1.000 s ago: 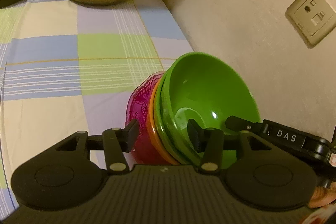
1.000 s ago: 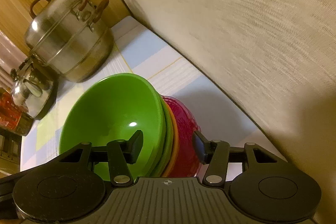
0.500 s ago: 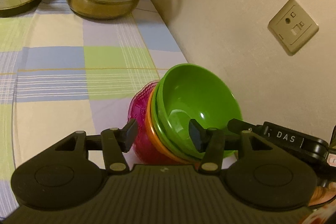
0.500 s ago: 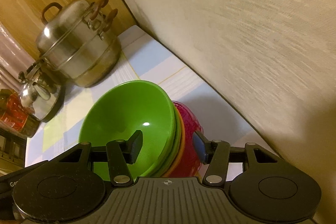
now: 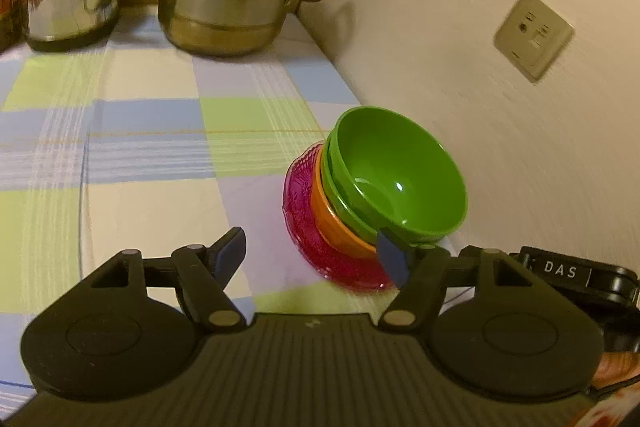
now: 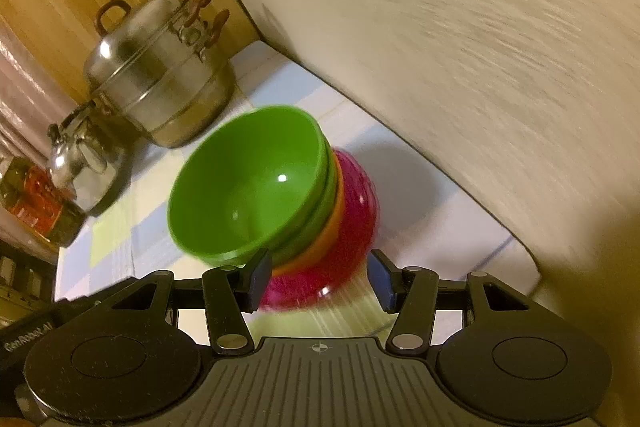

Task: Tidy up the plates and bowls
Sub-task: 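Open both grippers and pull them back from the stacked dishes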

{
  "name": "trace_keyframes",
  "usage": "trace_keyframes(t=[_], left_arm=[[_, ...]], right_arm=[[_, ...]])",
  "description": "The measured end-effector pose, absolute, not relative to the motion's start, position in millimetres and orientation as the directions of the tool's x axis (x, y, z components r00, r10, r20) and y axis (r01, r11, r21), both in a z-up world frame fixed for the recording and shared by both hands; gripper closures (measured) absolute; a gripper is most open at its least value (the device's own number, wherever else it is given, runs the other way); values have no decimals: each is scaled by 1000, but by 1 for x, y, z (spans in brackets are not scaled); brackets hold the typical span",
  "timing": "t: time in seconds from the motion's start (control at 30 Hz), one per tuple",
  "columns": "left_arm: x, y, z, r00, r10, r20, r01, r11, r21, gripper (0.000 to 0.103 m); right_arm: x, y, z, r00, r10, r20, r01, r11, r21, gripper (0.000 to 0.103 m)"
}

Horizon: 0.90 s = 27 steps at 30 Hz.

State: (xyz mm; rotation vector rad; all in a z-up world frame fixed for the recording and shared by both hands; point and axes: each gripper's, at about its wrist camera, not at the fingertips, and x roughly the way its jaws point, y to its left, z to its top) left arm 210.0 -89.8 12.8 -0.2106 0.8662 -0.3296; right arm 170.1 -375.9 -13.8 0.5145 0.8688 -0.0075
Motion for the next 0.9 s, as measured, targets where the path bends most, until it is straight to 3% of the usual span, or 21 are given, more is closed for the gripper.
trace_keyframes(t=[0.27,0.9], left_arm=[[172,-89,15,662,-297,-688,236,954,-184,34],[103,-70,22,637,-305,-708,241,951,-192,38]], right_arm=[[132,-359,-16,659,145,-738,194,915,353,50],[56,-325,6,690,30,-723,165,966,197,50]])
